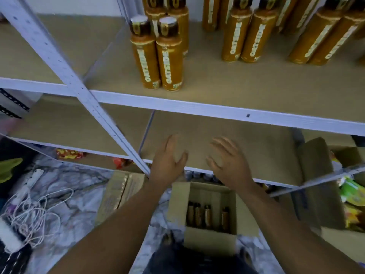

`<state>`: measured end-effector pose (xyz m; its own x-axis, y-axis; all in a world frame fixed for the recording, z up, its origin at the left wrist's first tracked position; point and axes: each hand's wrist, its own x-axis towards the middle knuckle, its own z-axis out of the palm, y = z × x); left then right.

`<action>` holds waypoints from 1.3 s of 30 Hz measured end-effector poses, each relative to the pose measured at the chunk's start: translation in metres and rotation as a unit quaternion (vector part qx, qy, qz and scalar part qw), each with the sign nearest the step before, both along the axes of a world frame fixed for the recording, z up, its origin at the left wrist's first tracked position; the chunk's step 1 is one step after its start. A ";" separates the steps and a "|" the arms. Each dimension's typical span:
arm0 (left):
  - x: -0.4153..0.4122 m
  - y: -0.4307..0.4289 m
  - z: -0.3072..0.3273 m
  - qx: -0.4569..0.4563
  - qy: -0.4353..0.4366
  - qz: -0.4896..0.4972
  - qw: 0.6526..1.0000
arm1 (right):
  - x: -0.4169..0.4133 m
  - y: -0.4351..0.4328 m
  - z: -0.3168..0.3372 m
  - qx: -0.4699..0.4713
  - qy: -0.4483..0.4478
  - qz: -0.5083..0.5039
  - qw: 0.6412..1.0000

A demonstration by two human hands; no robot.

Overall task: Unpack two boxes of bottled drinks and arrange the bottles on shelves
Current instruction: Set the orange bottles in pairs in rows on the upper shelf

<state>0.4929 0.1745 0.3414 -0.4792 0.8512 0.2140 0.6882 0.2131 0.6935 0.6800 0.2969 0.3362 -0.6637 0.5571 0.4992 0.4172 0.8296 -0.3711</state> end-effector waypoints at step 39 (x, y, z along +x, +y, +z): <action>0.132 0.021 -0.720 -0.334 -0.354 0.063 0.871 | 0.122 -0.019 -0.709 -0.738 -0.072 -0.163 0.651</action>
<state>0.6249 0.1954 -0.3782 -0.3891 0.6032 -0.6963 0.0800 0.7751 0.6267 0.8024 0.2781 -0.3723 -0.3718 0.4826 -0.7930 0.5999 -0.5270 -0.6020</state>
